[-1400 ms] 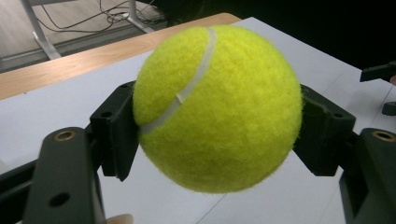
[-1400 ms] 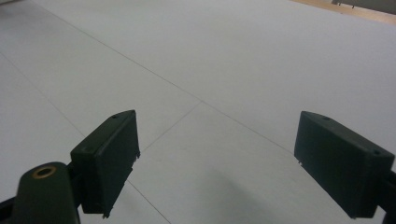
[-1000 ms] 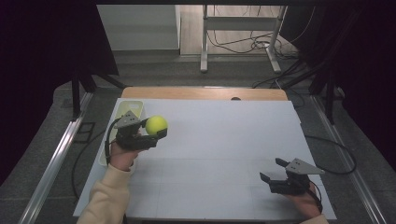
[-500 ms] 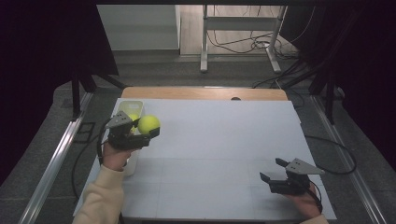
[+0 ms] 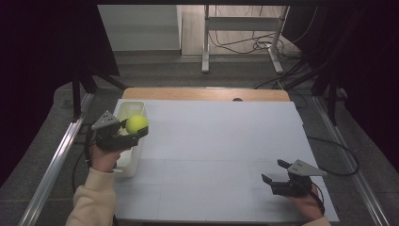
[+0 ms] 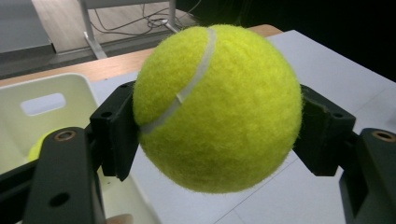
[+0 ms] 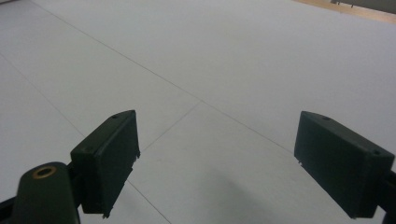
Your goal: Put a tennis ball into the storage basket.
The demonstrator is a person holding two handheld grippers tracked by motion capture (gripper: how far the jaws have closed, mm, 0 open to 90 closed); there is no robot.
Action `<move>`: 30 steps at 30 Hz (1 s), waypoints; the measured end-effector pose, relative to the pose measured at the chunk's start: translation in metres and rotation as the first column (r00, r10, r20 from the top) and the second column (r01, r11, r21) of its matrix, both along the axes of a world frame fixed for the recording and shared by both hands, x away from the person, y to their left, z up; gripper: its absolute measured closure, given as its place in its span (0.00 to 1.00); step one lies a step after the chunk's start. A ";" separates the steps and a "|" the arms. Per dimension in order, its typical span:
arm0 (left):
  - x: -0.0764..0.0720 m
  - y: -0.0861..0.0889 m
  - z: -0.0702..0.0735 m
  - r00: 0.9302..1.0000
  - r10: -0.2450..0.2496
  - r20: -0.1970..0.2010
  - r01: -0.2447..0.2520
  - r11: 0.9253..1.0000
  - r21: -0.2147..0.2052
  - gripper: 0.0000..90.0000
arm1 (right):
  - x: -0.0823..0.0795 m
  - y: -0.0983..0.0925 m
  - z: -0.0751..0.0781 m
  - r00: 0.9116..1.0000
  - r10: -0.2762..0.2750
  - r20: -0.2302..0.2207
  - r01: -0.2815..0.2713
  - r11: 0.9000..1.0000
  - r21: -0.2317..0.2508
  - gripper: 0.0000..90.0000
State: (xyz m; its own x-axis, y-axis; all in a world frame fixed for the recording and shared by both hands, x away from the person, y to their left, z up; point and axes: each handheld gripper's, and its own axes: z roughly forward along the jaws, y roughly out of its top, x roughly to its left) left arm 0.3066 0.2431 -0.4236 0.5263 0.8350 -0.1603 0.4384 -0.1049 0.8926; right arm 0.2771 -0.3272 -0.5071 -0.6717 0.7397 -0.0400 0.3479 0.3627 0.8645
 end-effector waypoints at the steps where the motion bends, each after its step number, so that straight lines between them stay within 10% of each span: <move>1: 0.000 0.000 0.000 1.000 0.000 0.000 0.000 1.000 0.000 0.29 | 0.000 0.000 0.000 1.000 0.000 0.000 0.000 1.000 0.000 0.16; 30: 0.002 0.044 -0.014 0.988 0.142 -0.055 -0.141 0.989 0.034 0.29 | 0.000 0.000 0.000 1.000 -0.002 -0.002 0.002 1.000 -0.005 0.16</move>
